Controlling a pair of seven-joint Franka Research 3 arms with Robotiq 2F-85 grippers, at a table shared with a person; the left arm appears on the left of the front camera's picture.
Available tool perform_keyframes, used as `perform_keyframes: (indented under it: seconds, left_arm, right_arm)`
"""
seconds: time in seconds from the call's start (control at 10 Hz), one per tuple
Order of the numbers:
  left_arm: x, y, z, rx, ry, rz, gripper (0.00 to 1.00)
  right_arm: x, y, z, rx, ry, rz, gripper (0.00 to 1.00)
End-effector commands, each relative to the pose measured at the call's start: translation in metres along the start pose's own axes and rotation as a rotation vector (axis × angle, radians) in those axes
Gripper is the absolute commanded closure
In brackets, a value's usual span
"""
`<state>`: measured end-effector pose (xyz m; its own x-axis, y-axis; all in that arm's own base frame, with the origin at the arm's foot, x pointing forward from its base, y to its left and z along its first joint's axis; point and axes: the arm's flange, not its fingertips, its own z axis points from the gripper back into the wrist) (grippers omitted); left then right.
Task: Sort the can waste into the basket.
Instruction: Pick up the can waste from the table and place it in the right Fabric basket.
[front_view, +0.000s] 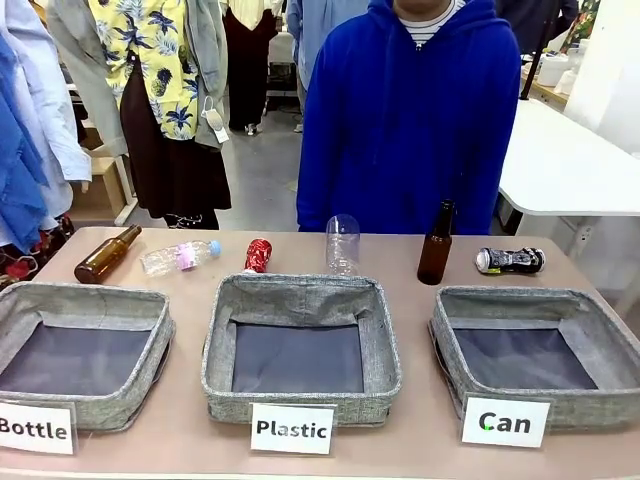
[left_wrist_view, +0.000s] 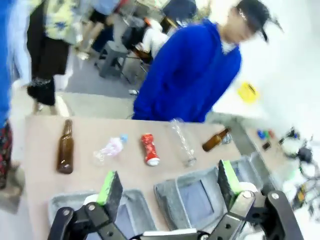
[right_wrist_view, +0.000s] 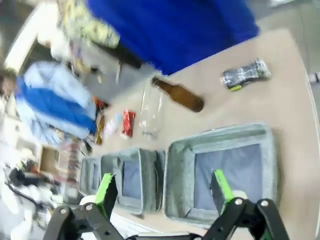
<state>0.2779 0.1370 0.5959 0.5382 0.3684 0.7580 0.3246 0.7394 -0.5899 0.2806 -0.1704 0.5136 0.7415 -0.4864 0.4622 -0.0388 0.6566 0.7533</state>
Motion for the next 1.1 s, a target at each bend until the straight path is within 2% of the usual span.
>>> perform_keyframes:
  seconds: [0.0, 0.1, 0.2, 0.3, 0.4, 0.5, 0.8, 0.9, 1.0]
  left_arm:
    - [-0.212, 0.07, -0.009, 0.041, -0.053, 0.21, 0.0]
    - [-0.222, 0.091, -0.014, 0.088, -0.027, 0.343, 0.0]
    - [-0.231, 0.103, -0.019, 0.069, -0.007, 0.389, 0.0]
    - [-0.235, 0.091, -0.037, 0.08, 0.024, 0.397, 0.0]
    - [-0.234, 0.083, -0.048, 0.094, 0.082, 0.363, 0.0]
    - [-0.059, 0.15, 0.024, 0.074, -0.006, 0.41, 0.0]
    - [-0.059, 0.15, 0.024, 0.074, -0.006, 0.41, 0.0]
    - [-0.059, 0.15, 0.024, 0.074, -0.006, 0.41, 0.0]
    - [-0.059, 0.15, 0.024, 0.074, -0.006, 0.41, 0.0]
  right_arm:
    - [-0.075, -0.049, -0.017, 0.041, -0.1, -0.117, 0.0]
    - [-0.08, -0.061, -0.009, 0.04, -0.147, -0.168, 0.0]
    - [-0.085, -0.065, -0.003, 0.02, -0.189, -0.193, 0.0]
    - [-0.002, -0.06, 0.025, 0.016, -0.094, -0.163, 0.0]
    - [-0.002, -0.06, 0.025, 0.016, -0.094, -0.163, 0.0]
    - [-0.002, -0.06, 0.025, 0.016, -0.094, -0.163, 0.0]
    - [-0.005, -0.057, 0.02, 0.002, -0.086, -0.19, 0.0]
    - [0.024, -0.033, -0.006, -0.105, 0.024, 0.014, 0.0]
    - [0.053, -0.01, -0.034, -0.252, 0.027, 0.183, 0.0]
